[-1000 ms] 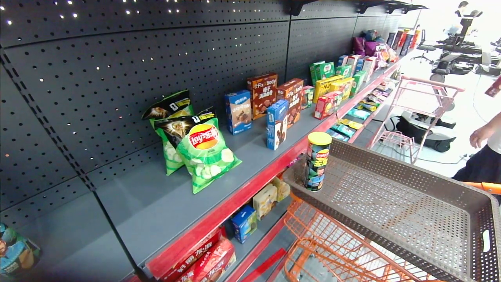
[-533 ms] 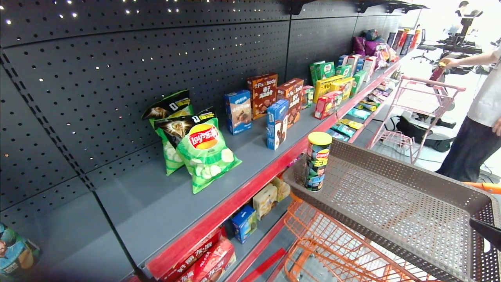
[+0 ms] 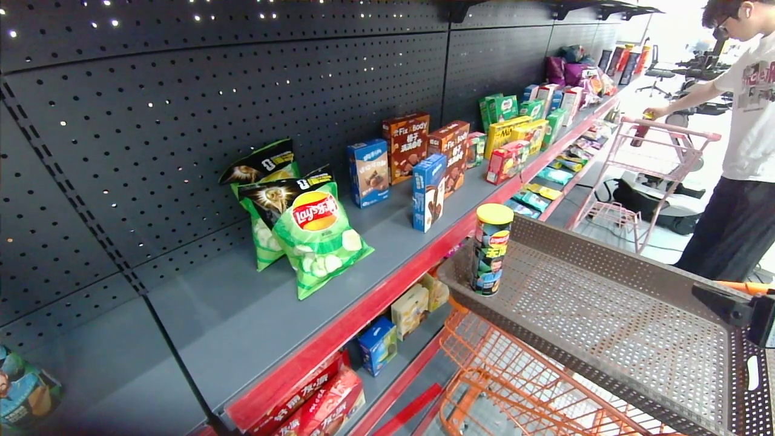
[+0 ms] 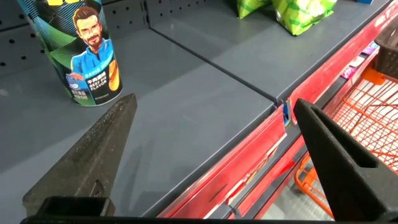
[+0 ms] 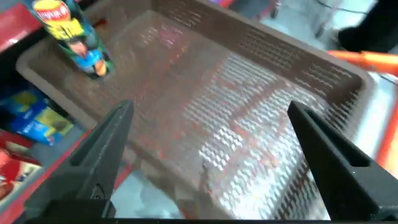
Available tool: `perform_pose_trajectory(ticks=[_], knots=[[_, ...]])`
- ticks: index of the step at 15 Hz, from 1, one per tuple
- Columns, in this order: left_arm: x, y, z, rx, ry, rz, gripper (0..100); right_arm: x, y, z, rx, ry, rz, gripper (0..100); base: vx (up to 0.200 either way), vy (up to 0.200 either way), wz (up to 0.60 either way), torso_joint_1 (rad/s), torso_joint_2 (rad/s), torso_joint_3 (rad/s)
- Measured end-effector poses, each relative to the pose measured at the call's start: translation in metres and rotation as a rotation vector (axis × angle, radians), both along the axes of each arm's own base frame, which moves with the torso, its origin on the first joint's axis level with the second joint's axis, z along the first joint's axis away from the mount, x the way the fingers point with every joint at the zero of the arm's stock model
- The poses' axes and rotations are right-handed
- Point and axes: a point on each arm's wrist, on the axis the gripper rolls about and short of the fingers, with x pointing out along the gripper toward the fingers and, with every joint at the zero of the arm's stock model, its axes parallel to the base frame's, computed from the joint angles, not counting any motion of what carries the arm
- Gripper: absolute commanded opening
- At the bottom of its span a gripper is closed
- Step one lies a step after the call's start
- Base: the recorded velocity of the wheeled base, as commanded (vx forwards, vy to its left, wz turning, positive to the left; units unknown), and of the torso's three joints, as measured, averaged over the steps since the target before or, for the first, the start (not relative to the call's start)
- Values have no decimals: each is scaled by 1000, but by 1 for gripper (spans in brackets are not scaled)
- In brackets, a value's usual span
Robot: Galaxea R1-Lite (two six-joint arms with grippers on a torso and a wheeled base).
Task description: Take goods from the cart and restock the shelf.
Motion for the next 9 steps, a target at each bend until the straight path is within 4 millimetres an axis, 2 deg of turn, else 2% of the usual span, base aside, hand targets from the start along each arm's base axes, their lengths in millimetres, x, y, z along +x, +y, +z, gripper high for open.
perform_pose_trajectory(ticks=[3, 7, 9], knots=[[0, 0, 0, 0, 0, 1, 100, 28, -4, -6, 17, -51, 109, 100, 0, 0, 0, 0, 0, 0], [0, 0, 0, 0, 0, 1, 100, 54, -7, -22, 29, -24, 180, 100, 0, 0, 0, 0, 0, 0], [0, 0, 0, 0, -1, 0, 100, 63, -7, -26, 34, -40, 219, 100, 0, 0, 600, 2, 0, 5]])
